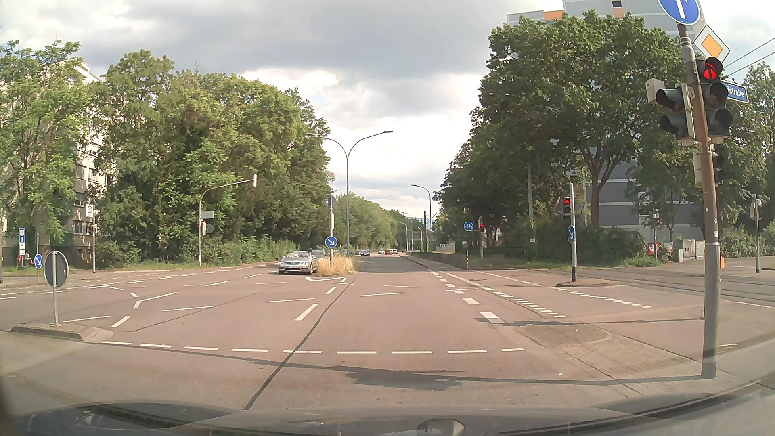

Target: Follow the waypoints while adhering to traffic rules and regulations

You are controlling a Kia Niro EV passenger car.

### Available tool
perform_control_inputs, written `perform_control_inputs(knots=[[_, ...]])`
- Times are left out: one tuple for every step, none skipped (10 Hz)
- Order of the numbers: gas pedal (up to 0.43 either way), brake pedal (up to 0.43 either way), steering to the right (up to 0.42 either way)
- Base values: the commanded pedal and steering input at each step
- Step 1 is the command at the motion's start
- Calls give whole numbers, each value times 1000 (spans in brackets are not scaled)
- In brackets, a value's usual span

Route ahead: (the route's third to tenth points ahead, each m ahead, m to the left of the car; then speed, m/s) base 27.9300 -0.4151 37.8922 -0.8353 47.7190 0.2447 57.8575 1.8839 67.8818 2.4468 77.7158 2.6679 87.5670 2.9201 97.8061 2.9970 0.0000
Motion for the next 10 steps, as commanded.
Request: perform_control_inputs(knots=[[0,213,-8],[0,213,-8],[0,213,-8],[0,220,-8],[0,213,-8],[0,213,-8],[0,213,-8],[0,213,-8],[0,213,-8],[0,220,-8]])
